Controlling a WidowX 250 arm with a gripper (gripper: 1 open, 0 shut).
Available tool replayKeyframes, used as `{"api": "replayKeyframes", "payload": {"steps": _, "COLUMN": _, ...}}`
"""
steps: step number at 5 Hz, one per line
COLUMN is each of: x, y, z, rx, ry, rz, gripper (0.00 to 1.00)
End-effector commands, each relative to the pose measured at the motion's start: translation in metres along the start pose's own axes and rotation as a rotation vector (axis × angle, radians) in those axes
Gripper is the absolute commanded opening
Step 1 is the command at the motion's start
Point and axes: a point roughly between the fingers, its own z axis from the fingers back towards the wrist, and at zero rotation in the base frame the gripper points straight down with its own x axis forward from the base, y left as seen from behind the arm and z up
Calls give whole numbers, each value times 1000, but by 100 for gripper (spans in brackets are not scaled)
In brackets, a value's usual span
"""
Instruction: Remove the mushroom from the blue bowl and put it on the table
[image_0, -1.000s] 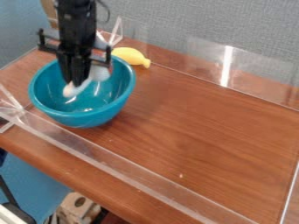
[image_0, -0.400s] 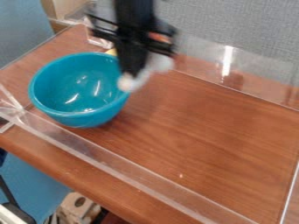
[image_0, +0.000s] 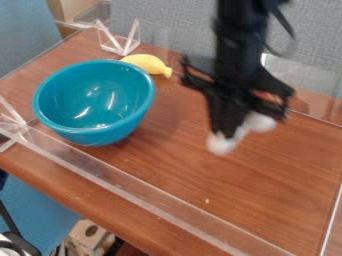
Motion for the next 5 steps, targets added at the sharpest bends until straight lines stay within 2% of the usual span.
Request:
{"api": "replayKeyframes", "payload": {"steps": 1, "x": 6, "y": -4, "z": -10, "rx": -23, "ry": -6, "rz": 28, "gripper": 0}}
{"api": "replayKeyframes", "payload": {"steps": 2, "x": 10, "y": 2, "z": -24, "rx": -43, "ry": 11, "rz": 71, "gripper": 0}}
{"api": "replayKeyframes", "payload": {"steps": 3, "x": 15, "y": 9, "z": -33, "rx": -63, "ry": 28, "rz": 77, "gripper": 0}}
{"api": "replayKeyframes", "payload": {"steps": 4, "x": 17, "y": 15, "z": -39, "rx": -78, "ry": 56, "rz": -38, "gripper": 0}}
{"api": "replayKeyframes", "payload": {"steps": 5, "x": 20, "y": 20, "z": -45, "rx": -96, "ry": 71, "rz": -122, "gripper": 0}}
